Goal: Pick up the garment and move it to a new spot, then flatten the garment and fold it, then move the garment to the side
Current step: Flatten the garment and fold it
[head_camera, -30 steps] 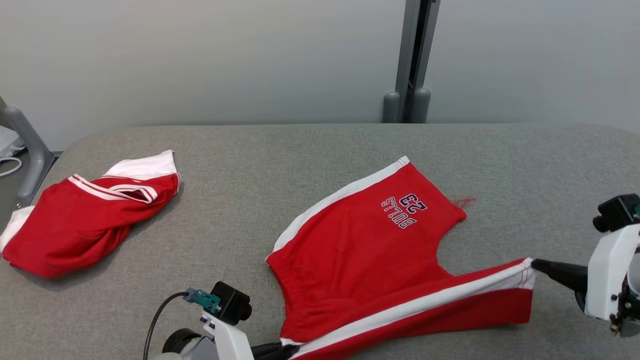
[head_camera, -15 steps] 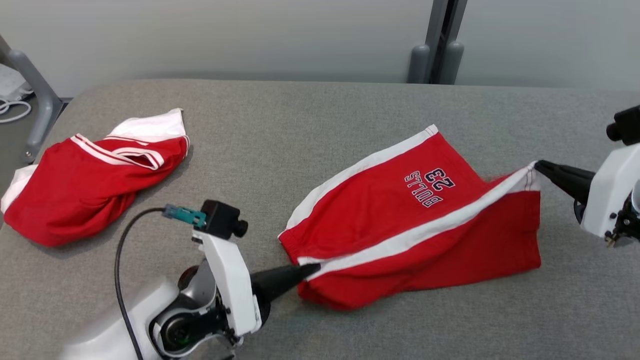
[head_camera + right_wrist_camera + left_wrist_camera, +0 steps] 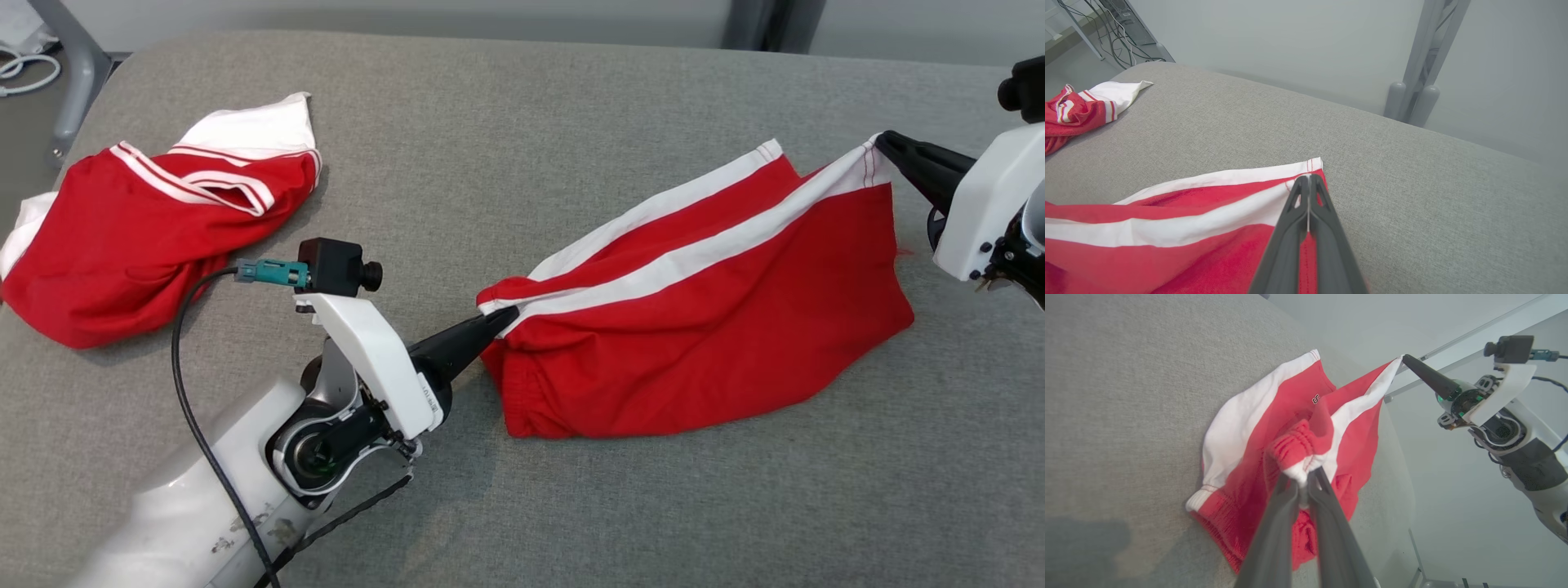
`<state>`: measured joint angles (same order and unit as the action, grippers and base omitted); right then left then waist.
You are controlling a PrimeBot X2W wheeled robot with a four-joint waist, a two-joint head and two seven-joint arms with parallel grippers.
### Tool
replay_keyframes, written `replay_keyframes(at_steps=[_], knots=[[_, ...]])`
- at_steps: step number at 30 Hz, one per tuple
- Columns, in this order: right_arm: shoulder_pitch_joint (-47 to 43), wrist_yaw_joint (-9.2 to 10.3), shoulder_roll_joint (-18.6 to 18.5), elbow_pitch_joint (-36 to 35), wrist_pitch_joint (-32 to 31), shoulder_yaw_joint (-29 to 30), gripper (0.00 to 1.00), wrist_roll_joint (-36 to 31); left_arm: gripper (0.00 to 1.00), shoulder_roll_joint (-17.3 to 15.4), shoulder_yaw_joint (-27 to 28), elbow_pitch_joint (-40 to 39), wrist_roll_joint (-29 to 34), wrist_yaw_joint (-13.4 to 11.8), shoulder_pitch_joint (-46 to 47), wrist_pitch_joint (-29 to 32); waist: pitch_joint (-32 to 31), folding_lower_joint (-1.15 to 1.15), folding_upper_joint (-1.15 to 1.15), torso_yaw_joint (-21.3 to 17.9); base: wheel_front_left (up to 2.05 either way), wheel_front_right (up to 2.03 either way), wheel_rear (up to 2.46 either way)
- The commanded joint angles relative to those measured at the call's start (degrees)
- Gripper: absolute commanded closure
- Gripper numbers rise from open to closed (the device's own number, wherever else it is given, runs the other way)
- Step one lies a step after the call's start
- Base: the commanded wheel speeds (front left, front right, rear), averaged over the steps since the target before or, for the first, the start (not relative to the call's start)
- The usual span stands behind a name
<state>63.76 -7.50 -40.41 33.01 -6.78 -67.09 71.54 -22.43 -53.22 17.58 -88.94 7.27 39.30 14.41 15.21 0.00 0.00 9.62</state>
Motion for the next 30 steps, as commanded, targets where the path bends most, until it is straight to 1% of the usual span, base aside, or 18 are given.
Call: replay_keyframes(at_steps=[1,6,11,23,25,30], knots=[[0.7,0.02,0.2,0.5,0.7,-0.2,1.00,-0.1,1.00,0.3,0.4,0.4,0.2,0.3,1.0,-0.6,1.1,0.00,0.00,1.1,0.00,0.00,0.00],[2.7,0.02,0.5,2.9,2.6,-2.0,1.00,0.2,1.00,3.5,1.0,2.5,0.6,0.3,1.9,-3.5,3.1,0.00,0.00,3.1,0.00,0.00,0.00],[3.9,0.02,1.1,5.4,4.1,-3.6,1.00,-0.1,1.00,5.5,1.0,4.3,1.0,0.4,2.5,-5.6,4.2,0.00,0.00,4.7,0.00,0.00,0.00],[5.1,0.02,2.6,11.8,6.1,-5.5,1.00,-0.5,1.00,8.6,0.8,8.3,1.5,0.4,2.8,-10.1,5.2,0.00,0.00,7.0,0.00,0.00,0.00],[5.1,0.02,2.8,12.2,7.7,-5.8,1.00,-0.7,1.00,9.3,0.5,8.6,1.3,0.4,2.8,-10.7,5.6,0.00,0.00,7.6,0.00,0.00,0.00],[5.2,0.02,3.0,13.2,8.7,-6.1,1.00,-2.0,1.00,10.4,0.4,8.8,1.1,0.4,3.2,-12.0,6.4,0.00,0.00,8.3,0.00,0.00,0.00]])
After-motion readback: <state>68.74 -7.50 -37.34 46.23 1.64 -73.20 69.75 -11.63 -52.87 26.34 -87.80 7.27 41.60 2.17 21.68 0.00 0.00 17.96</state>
